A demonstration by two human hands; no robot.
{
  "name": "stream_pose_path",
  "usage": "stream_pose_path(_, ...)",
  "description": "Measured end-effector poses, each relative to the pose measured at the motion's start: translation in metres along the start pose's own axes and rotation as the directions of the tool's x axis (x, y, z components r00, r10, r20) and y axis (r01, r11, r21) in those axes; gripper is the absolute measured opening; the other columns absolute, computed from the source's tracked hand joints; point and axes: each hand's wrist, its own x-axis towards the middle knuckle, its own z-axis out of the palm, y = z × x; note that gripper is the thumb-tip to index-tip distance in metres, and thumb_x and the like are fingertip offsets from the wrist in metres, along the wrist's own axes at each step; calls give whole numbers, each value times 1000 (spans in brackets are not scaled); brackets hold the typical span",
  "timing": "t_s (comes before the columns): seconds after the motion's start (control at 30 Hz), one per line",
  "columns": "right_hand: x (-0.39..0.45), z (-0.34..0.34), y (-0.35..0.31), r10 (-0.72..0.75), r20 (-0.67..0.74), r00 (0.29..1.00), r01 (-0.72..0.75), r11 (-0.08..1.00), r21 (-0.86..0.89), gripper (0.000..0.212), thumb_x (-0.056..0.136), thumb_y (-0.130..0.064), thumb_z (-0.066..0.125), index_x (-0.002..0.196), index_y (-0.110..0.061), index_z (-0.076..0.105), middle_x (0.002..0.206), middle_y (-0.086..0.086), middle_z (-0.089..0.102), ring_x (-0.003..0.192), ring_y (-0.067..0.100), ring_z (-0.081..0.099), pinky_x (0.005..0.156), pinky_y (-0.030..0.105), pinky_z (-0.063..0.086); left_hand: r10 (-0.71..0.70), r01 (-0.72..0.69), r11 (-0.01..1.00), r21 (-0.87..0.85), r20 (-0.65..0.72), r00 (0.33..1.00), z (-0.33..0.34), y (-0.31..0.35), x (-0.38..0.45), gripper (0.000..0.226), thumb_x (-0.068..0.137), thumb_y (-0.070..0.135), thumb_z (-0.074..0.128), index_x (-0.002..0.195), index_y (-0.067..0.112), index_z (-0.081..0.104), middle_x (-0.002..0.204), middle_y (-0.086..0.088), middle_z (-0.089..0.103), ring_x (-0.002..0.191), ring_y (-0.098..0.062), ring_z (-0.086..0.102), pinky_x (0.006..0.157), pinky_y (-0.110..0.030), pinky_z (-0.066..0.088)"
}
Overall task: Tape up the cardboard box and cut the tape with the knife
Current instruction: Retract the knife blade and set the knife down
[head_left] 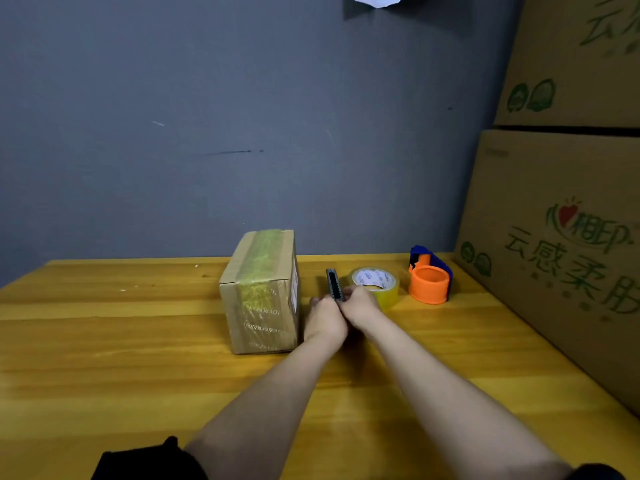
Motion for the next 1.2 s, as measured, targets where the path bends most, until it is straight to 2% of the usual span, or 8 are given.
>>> stream_pose_path(0.13,8,5,6,15,12,1000,-14,999,-46,32,90,-25,55,117,-9,62,120,14,65,109,32,60,90,35,47,-25,20,989,149,30,999,4,-1,9,35,96,10,34,125,6,54,130,-17,48,117,-37,54,99,-40,41)
stream_pose_path(0.33,16,8,8,38,19,999,-36,996,-80,32,90,-26,53,113,-6,64,116,15,66,106,34,61,87,35,48,-50,37,972,233,47,998,4,-1,16,35,97,12,35,126,6,53,130,-16,46,117,-37,53,98,-42,42)
stream_pose_path(0.53,22,12,12,38,49,998,-35,998,-54,30,87,-24,52,106,-5,67,110,18,68,96,30,64,79,34,48,-196,190,974,121,37,980,4,1,26,36,99,17,30,127,2,47,131,-14,49,118,-34,53,89,-34,40)
stream_pose_path(0.6,22,12,13,42,50,998,-40,999,-30,30,86,-21,51,107,-6,67,111,17,68,100,32,64,84,36,50,-232,225,968,114,49,971,2,3,27,35,99,17,28,128,3,42,131,-16,51,118,-34,54,89,-33,41)
stream_pose_path(0.87,23,13,16,32,51,998,-33,999,22,32,85,-15,44,104,-3,66,112,21,67,103,35,61,84,35,48,-154,102,908,406,98,983,0,10,26,38,99,9,27,132,3,45,137,-10,34,119,-31,51,85,-36,42)
stream_pose_path(0.97,22,11,15,34,36,999,-35,998,43,30,89,-16,41,98,-1,65,112,23,65,104,35,60,79,33,43,-143,87,903,420,103,984,-1,11,24,37,98,10,29,131,6,47,139,-11,31,117,-30,53,87,-36,44)
stream_pose_path(1.1,19,8,14,14,21,1000,-15,998,68,20,92,-15,40,79,-10,56,112,27,63,87,27,52,72,30,36,-143,83,915,394,125,982,-1,11,21,40,96,9,36,136,8,43,147,-12,22,121,-30,51,92,-37,45)
stream_pose_path(1.2,19,6,17,4,36,999,-6,999,47,24,92,-12,39,71,-12,51,113,27,62,89,26,53,70,28,33,-144,79,928,363,154,978,-4,13,18,43,95,7,39,137,6,40,149,-14,20,125,-32,48,98,-38,43)
